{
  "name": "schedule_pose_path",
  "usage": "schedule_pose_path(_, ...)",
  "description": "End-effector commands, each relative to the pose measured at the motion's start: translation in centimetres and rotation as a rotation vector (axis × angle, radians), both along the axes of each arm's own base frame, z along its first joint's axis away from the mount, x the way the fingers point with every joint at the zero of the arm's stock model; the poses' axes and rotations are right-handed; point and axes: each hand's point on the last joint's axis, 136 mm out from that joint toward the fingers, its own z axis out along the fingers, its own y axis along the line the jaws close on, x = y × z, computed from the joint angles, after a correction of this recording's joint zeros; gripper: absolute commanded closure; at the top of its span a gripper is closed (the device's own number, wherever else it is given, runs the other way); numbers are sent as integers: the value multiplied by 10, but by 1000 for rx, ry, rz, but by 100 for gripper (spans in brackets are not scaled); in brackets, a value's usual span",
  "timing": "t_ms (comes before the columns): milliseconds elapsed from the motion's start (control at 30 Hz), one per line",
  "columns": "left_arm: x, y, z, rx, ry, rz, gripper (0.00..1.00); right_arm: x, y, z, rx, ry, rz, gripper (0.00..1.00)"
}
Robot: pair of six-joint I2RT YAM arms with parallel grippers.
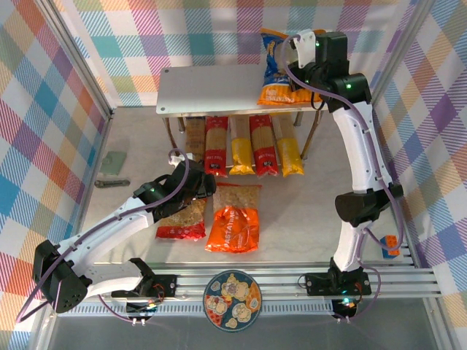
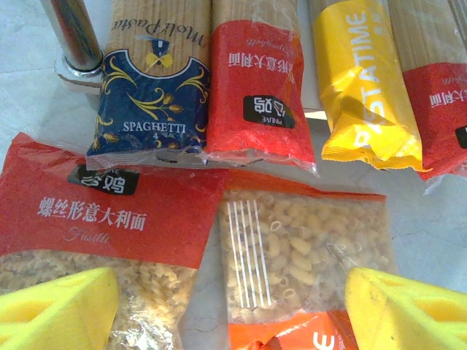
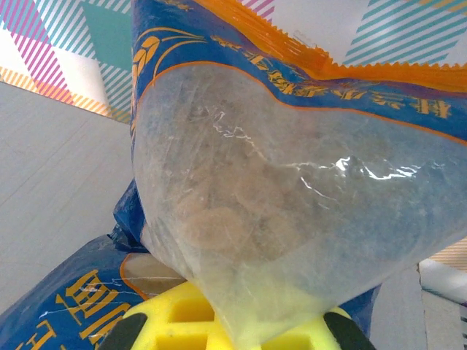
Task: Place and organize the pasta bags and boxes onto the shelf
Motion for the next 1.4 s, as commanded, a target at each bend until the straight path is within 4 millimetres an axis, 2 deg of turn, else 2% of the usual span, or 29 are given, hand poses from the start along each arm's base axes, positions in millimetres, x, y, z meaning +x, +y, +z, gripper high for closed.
schedule_pose_path(0, -1, 8, 1, -2, 0, 20, 19, -9, 1, -35, -49, 110, 17, 100)
schedule_pose_path(100, -1, 7, 0, -5, 3, 19, 19, -11, -3, -41, -62, 126, 1, 98)
schedule_pose_path(267, -1, 6, -1, -7, 6, 18, 19, -13, -9, -46, -69, 140, -27, 55)
schedule_pose_path(367, -1, 6, -1, -7, 7, 19, 19, -15, -9, -44, -59, 137, -30, 48)
schedule_pose_path(467, -2, 7, -1, -8, 6, 18, 19, -18, -10, -40, -49, 130, -36, 27)
schedule_pose_path(500, -2, 7, -1, -8, 8, 18, 19, -18, -10, -38, -43, 124, -36, 24)
schedule_pose_path(700, -2, 7, -2, -9, 7, 21, 19, -26, -11, -13, 15, 57, -42, 13)
schedule_pose_path(900, -3, 9, -3, -9, 8, 23, 19, -39, -9, 25, 105, -30, -23, 5)
schedule_pose_path(1000, -4, 9, -3, -10, 6, 24, 19, -40, -9, 39, 115, -57, -20, 5)
schedule_pose_path(1167, -4, 9, -2, -14, 7, 24, 19, -36, -12, 48, 155, -55, -63, 2)
schedule_pose_path(1200, -5, 10, -2, -15, 6, 26, 19, -39, -9, 50, 171, -50, -43, 9)
schedule_pose_path(1367, -5, 14, -1, -5, -1, 35, 19, -70, 4, 54, 258, -6, 51, 64)
